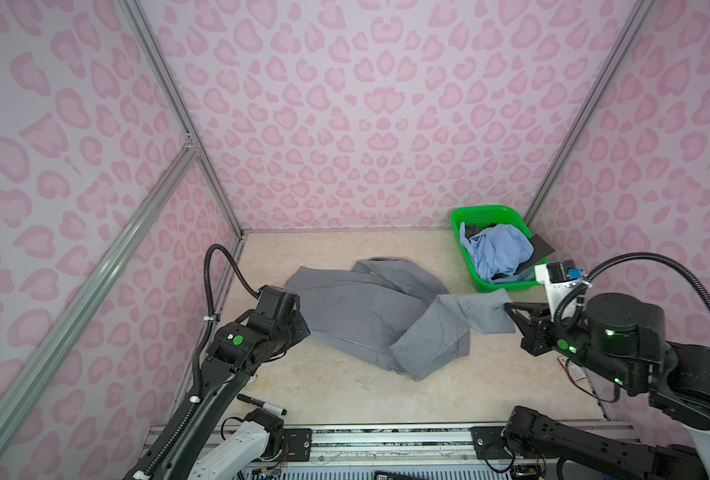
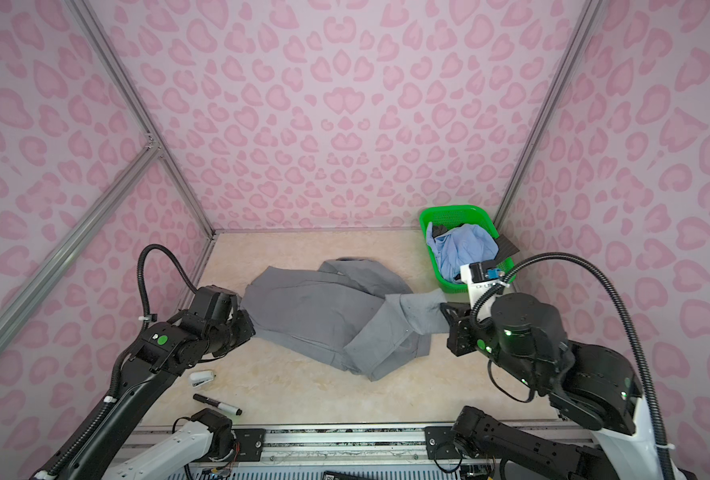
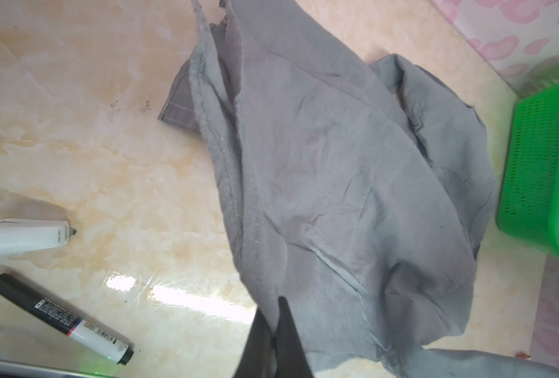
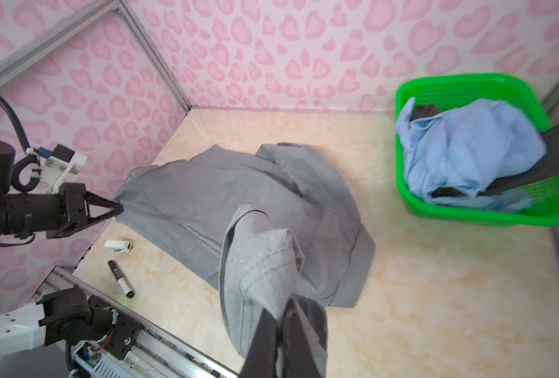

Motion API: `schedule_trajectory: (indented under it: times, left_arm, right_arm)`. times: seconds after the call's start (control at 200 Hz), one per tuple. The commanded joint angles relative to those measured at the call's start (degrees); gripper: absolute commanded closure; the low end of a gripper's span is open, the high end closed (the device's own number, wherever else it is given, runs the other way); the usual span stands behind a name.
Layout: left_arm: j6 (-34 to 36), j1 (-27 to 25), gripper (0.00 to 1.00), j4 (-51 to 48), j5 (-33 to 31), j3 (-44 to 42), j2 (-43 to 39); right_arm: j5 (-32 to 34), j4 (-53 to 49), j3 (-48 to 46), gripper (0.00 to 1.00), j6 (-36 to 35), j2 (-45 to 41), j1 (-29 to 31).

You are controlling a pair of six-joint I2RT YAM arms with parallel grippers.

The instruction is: Fold and stack the long sleeve shirts

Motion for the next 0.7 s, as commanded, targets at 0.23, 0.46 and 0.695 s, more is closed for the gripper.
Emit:
schedule_trajectory:
  times: [0.23,0.46,0.695]
  left_arm:
    - [-3.5,0.0,0.97,-6.7,5.3,3.4,-6.1]
    - [-4.6,0.0,0.97,-10.2,6.9,6.2,-9.5]
    - [-8.6,0.0,0.98,-7.9,9.3,-6.7,-17.1]
  right_arm:
    - [12.8,-15.9,31.1,1.0,-8.2,8.4,-0.1]
    - [10.8,-18.9,39.8,1.0,-9.0,11.1,0.1]
    - [8.7,-13.8,22.2,1.0,-5.2,3.7,1.0]
